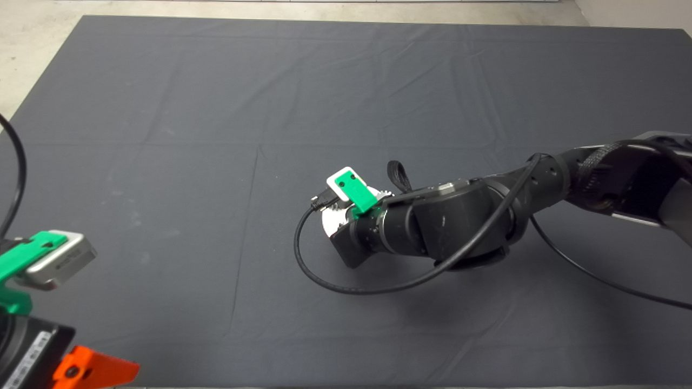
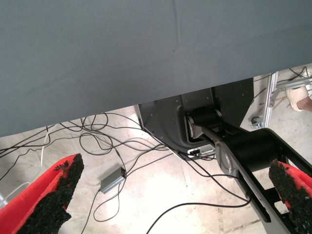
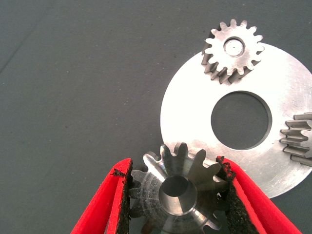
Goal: Remove an incorrectly installed larger gear and replace it with the correct smaller gear
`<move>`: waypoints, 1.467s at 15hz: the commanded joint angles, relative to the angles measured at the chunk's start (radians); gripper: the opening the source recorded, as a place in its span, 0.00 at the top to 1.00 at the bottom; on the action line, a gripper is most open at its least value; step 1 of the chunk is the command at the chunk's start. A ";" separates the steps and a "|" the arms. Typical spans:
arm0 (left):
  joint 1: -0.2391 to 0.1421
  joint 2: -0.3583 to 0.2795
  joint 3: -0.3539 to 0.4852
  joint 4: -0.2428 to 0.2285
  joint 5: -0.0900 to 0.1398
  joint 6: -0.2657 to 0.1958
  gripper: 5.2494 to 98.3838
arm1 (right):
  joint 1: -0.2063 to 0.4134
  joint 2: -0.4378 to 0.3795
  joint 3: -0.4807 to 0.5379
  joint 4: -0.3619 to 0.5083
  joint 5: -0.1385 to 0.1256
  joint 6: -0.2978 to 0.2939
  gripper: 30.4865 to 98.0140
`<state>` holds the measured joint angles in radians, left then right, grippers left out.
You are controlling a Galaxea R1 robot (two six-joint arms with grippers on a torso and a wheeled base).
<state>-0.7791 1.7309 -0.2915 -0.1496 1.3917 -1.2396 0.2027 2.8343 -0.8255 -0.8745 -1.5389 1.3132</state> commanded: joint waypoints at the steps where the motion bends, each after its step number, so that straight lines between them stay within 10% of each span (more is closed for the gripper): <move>1: -0.008 -0.004 0.014 -0.018 0.009 -0.001 0.01 | 0.020 -0.002 0.022 -0.040 -0.041 -0.035 0.84; 22: -0.008 -0.004 0.013 -0.018 0.003 0.002 0.01 | -0.097 -0.065 -0.007 -0.215 -0.041 -0.107 0.84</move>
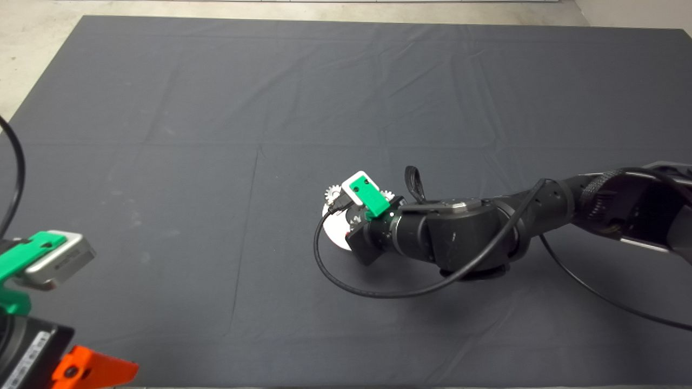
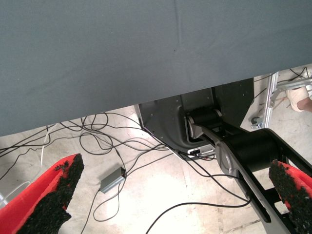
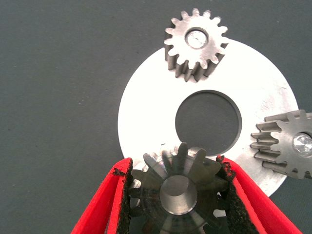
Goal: Remove an incorrectly installed larger gear and replace it with the correct smaller gear
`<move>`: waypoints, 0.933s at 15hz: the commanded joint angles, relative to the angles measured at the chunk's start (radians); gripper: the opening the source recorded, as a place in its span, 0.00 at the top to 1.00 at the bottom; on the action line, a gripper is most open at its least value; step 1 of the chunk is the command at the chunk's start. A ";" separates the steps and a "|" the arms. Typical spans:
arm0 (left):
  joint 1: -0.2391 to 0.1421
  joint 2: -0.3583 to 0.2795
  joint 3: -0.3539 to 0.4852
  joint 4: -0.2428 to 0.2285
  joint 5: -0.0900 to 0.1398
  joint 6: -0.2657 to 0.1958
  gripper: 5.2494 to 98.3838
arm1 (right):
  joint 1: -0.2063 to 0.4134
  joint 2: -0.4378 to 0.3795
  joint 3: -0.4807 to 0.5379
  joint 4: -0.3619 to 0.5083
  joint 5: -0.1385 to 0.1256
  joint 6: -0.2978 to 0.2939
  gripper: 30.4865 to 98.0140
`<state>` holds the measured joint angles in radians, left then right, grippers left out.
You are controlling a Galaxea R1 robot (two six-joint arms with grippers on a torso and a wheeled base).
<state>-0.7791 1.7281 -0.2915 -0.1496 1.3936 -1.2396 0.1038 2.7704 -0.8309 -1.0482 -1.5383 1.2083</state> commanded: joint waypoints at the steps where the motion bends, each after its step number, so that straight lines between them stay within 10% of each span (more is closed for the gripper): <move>1: -0.008 -0.001 0.013 -0.018 0.001 0.002 0.01 | -0.002 0.001 -0.003 -0.041 -0.042 -0.003 0.84; 14: -0.008 -0.001 0.013 -0.018 0.001 0.003 0.01 | -0.022 0.022 -0.031 -0.041 -0.036 0.002 0.84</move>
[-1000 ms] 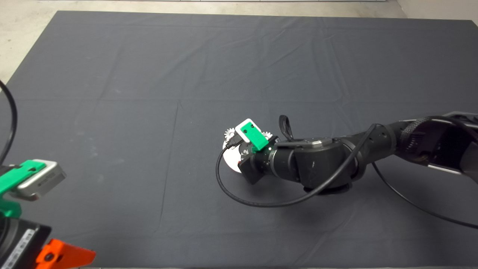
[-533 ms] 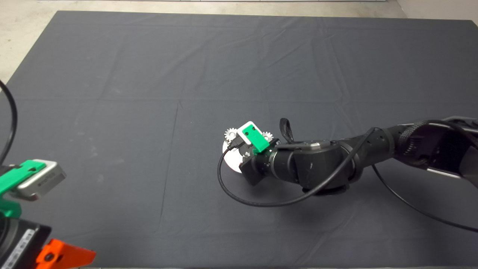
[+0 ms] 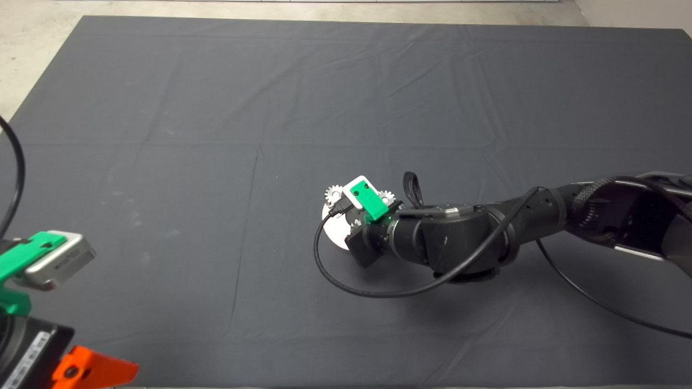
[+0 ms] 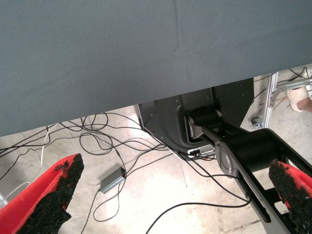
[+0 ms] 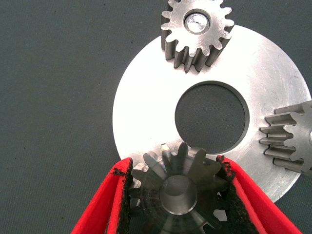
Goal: Remove an incorrectly installed larger gear and replace it with the correct smaller gear
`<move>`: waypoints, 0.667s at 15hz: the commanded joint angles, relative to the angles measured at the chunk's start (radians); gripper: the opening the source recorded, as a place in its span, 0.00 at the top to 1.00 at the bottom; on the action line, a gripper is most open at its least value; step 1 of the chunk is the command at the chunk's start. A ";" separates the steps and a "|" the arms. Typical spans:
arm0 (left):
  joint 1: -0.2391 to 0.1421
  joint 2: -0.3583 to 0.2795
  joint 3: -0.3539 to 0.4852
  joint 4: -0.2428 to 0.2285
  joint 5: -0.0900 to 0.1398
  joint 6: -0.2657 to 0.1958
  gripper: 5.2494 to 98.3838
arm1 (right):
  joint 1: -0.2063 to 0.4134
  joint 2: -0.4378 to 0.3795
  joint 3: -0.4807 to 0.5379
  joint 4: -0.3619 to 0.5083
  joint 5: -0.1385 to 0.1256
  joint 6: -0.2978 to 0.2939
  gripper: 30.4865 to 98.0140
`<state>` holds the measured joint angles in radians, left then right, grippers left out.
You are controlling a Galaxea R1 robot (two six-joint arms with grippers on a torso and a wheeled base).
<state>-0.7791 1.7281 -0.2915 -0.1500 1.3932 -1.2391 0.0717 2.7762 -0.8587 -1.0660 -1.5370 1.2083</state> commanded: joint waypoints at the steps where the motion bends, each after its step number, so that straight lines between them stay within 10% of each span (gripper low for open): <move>1: -0.008 -0.001 0.013 -0.017 0.001 0.003 0.01 | 0.010 0.023 -0.002 -0.023 -0.038 0.002 0.84; 10: -0.008 -0.008 0.013 -0.017 0.001 0.003 0.01 | 0.010 0.029 0.005 -0.022 -0.040 -0.003 0.84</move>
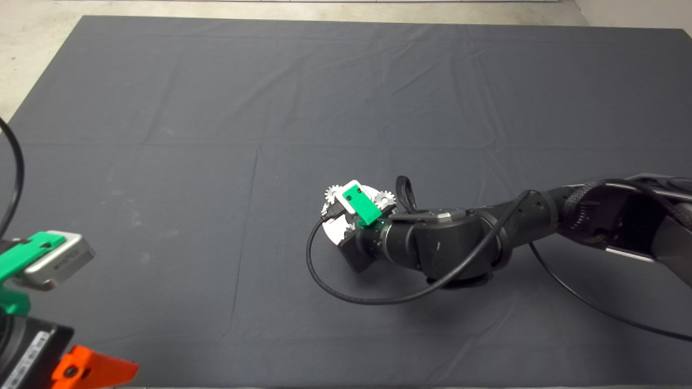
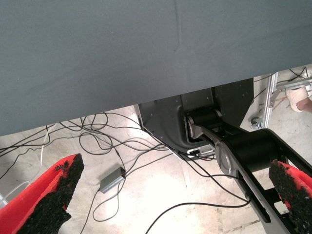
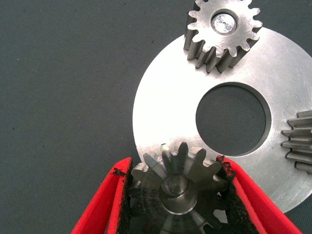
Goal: Remove an incorrectly installed larger gear and replace it with the correct smaller gear
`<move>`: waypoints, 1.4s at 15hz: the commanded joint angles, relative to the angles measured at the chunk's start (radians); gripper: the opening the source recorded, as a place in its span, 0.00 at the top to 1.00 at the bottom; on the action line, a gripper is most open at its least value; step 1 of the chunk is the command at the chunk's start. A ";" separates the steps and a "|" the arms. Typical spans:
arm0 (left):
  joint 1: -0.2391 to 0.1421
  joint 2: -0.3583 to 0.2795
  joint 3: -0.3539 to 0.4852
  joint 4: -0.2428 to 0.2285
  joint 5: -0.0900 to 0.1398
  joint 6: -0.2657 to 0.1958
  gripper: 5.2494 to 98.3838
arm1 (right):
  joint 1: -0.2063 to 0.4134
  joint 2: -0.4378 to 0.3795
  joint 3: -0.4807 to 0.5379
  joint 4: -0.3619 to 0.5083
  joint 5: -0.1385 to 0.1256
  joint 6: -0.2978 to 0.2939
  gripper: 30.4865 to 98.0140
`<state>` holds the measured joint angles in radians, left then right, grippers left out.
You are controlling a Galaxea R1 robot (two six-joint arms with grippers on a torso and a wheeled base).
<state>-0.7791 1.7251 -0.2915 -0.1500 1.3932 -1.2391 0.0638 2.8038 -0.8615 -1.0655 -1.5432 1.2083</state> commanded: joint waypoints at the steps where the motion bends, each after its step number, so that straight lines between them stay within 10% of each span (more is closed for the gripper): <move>1: -0.008 -0.005 0.013 -0.017 0.001 0.003 0.01 | 0.018 -0.002 0.007 -0.021 -0.034 -0.003 0.84; 21: -0.008 -0.006 0.013 -0.017 0.001 0.003 0.01 | -0.002 -0.036 0.007 -0.030 -0.037 -0.039 0.84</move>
<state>-0.7791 1.7222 -0.2915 -0.1500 1.3936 -1.2391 0.0528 2.7927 -0.8577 -1.0834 -1.5297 1.1734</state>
